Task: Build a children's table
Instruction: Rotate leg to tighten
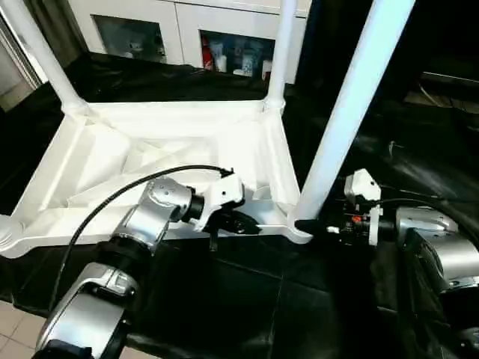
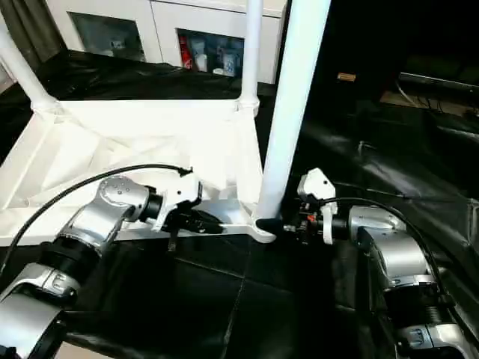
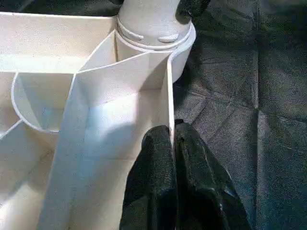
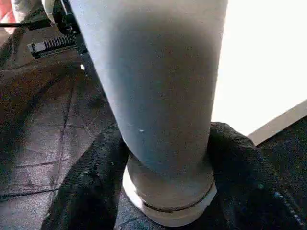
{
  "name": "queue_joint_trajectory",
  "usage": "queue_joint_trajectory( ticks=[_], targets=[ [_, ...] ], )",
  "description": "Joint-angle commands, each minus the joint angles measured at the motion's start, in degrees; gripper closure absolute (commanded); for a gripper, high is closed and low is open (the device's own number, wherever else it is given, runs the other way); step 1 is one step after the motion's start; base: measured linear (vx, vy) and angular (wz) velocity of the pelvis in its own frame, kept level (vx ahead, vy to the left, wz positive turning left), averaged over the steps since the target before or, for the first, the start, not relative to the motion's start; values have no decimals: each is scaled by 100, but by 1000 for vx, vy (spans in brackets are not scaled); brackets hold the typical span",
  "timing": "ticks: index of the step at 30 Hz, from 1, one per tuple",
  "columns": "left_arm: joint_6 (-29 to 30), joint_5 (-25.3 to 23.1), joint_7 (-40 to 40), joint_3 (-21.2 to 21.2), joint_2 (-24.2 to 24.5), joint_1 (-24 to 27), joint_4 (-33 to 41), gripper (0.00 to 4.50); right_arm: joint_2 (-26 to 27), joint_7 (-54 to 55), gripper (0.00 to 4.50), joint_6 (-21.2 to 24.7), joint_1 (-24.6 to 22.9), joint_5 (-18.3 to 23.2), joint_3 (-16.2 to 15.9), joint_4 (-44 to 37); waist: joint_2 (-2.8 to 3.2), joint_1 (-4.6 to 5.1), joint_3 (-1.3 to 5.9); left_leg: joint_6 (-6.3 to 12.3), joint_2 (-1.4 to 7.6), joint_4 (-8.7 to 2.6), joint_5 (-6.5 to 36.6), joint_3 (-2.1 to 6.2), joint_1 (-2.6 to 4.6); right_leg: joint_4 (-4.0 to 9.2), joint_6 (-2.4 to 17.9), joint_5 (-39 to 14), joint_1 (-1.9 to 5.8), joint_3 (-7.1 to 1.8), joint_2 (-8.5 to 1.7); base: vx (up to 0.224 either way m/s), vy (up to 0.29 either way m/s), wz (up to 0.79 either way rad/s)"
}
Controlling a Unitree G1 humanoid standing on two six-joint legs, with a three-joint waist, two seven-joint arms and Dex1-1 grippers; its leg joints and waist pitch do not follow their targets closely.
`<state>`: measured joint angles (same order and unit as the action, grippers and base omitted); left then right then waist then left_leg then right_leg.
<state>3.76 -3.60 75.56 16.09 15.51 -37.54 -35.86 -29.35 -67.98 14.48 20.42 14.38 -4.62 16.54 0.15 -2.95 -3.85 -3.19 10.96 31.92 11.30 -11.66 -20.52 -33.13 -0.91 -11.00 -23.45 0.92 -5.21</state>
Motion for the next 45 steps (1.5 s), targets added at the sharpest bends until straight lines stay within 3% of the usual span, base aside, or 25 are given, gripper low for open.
queue_joint_trajectory(
  ticks=[1,6,9,12,13,14,15,16,18,20,22,27,31,33,35,38,45],
  targets=[
    [117,141,81,119,-63,261,-125,450,46,-248,233,74,31,119,-211,5,-145,-16,216,778,222,-285,574,28,5,279,1655,-482,253,-119,-223,0,0,0],
    [177,116,-15,108,-9,299,-62,450,79,-285,241,120,1,138,-228,-16,-150,-10,213,798,221,-281,513,28,3,266,1674,-371,254,-118,-219,0,0,0],
    [151,-25,-611,-17,-110,209,-283,450,264,134,242,198,-86,42,-195,-11,-152,-1,203,791,215,-284,580,24,0,281,1659,-456,240,-118,-214,0,0,0],
    [119,-184,-1682,-230,-402,-15,-661,450,721,1475,245,182,-101,-380,-54,389,-153,42,138,468,215,-367,1123,49,22,412,1440,-1503,180,-131,-237,-17,0,0],
    [119,-217,-1928,-267,-486,-69,-737,450,853,1851,247,216,-106,-471,0,513,-161,56,128,366,203,-377,1277,66,27,440,1349,-1811,175,-134,-249,0,0,0],
    [120,-223,-1982,-274,-508,-80,-751,450,889,1950,248,233,-109,-490,16,545,-182,96,133,183,199,-424,1415,116,8,468,1123,-2268,207,-132,-263,0,0,0],
    [152,-251,-2379,-332,-676,-178,-884,450,1149,2438,248,326,-170,-528,101,594,-158,102,132,165,204,-436,1469,128,13,478,1076,-2344,202,-130,-262,0,0,0],
    [187,-282,-2727,-369,-834,-257,-984,450,1417,2955,250,418,-223,-584,184,625,-163,117,120,118,201,-429,1622,105,61,519,1004,-2338,128,-162,-241,0,0,0],
    [209,-297,-2897,-381,-920,-293,-1028,450,1572,3261,251,470,-246,-624,232,639,-171,129,122,105,190,-445,1656,122,33,507,973,-2343,147,-163,-239,0,0,0],
    [274,-310,-3093,-358,-1111,-338,-1081,450,1931,3981,251,522,-247,-765,327,707,-135,131,124,55,186,-456,1757,121,56,542,879,-2479,121,-167,-238,0,0,0],
    [299,-324,-3189,-302,-1305,-359,-1127,450,2300,4664,251,510,-220,-892,408,792,-139,126,124,32,180,-467,1805,134,51,556,783,-2601,121,-163,-238,0,0,0],
    [251,-351,-3142,-136,-1655,-299,-1124,450,3021,5329,252,403,-172,-962,297,742,-101,138,147,-28,176,-491,1848,148,42,550,687,-2429,112,-173,-225,0,0,0],
    [144,-348,-2948,-79,-1560,-261,-1125,450,2902,5117,252,170,-167,-1062,128,678,-88,137,158,15,178,-492,1923,139,31,550,684,-2281,119,-175,-222,0,0,0],
    [75,-345,-2763,-69,-1428,-244,-1112,450,2780,4884,196,141,-144,-947,218,607,-85,138,161,39,178,-495,1895,139,24,545,688,-2240,127,-177,-221,0,0,0],
    [40,-344,-2684,-67,-1370,-236,-1104,450,2727,4775,182,152,-128,-897,265,577,-89,130,179,85,177,-484,1823,136,19,537,706,-2157,145,-178,-227,0,0,0],
    [-128,-300,-2178,-42,-1034,-142,-988,450,2328,4102,162,195,9,-692,395,508,-98,130,201,208,179,-460,1589,132,-22,481,857,-1725,207,-167,-230,0,0,0],
    [-257,-56,-859,24,-344,112,-577,450,851,1266,162,195,-233,-265,-236,-217,-126,84,253,634,190,-338,825,70,-17,350,1337,-556,282,-149,-219,0,0,0]
  ],
)
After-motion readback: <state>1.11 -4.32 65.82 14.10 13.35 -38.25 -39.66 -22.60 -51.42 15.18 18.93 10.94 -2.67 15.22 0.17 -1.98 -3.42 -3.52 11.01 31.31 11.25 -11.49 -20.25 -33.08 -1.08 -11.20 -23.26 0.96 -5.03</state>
